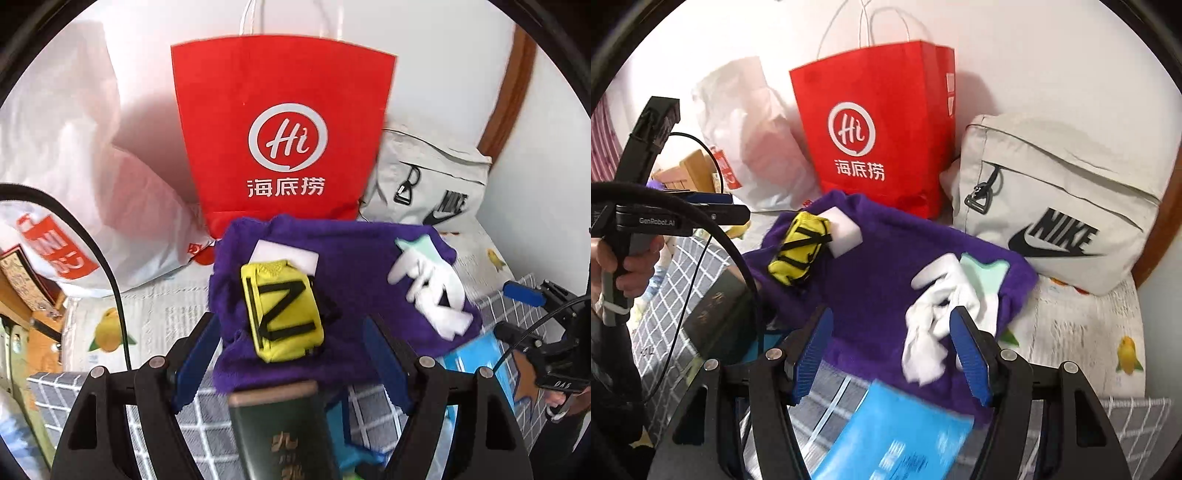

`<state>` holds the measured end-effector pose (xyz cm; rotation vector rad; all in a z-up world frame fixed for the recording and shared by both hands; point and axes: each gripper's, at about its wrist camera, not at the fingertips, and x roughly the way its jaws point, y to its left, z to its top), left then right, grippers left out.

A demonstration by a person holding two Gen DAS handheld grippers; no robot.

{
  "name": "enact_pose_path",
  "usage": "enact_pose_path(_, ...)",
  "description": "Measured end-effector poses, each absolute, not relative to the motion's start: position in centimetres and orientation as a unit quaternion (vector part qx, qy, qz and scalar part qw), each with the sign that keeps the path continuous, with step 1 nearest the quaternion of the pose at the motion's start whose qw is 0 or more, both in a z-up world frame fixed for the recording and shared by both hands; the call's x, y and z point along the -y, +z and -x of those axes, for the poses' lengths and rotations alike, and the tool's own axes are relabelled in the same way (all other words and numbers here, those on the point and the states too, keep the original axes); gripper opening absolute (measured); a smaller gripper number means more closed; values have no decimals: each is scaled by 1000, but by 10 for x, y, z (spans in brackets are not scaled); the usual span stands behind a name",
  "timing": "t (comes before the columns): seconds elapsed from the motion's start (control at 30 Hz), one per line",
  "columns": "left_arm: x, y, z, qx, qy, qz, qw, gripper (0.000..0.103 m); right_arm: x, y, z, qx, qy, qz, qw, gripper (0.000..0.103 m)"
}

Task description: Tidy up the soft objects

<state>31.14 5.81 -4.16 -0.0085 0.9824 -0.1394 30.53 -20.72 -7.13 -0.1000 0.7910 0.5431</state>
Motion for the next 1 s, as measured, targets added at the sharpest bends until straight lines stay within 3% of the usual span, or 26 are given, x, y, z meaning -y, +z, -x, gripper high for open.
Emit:
enact_pose_path(0.23,-65,-48,-247,-475,-68,22,877,78,209,-67,-243,-372,272,22,887,65)
enact_pose_path(0.5,-56,-98,-178,-526,-78,53,845,78,208,-79,-180,-380,278,17,882,65)
enact_pose_path(1.0,-4,-168,-128,-568,-71,-16,820,82,223,-110,-118,-406,275,-18,871,65)
